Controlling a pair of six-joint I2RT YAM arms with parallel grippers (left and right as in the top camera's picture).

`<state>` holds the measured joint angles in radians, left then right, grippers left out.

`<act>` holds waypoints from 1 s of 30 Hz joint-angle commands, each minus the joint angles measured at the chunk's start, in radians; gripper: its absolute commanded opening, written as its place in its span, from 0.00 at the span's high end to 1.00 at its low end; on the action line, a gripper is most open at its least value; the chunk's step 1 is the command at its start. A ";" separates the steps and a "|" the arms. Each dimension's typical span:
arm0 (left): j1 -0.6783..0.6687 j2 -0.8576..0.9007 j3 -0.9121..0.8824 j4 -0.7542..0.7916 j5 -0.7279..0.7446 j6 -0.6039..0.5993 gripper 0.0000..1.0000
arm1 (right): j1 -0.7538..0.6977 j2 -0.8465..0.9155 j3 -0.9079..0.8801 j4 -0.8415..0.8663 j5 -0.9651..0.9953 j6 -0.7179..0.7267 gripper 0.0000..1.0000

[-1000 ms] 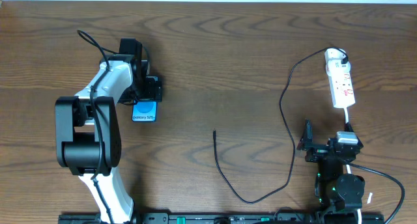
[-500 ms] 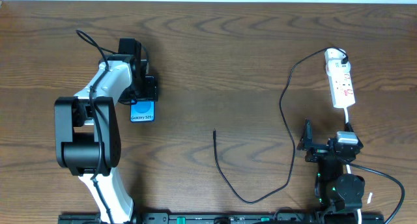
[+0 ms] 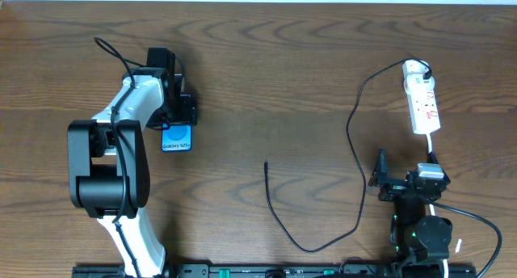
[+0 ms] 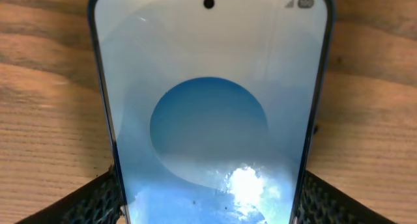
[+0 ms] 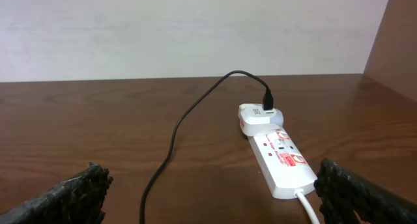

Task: Plug charger to phone and switch on socket

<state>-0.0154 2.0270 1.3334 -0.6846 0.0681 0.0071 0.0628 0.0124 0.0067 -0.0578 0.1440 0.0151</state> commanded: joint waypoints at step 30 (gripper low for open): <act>-0.002 0.070 -0.053 -0.003 0.028 -0.005 0.08 | -0.003 -0.008 -0.001 -0.004 0.007 0.011 0.01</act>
<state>-0.0227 2.0270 1.3331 -0.6834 0.0685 0.0032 0.0628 0.0124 0.0067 -0.0578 0.1444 0.0151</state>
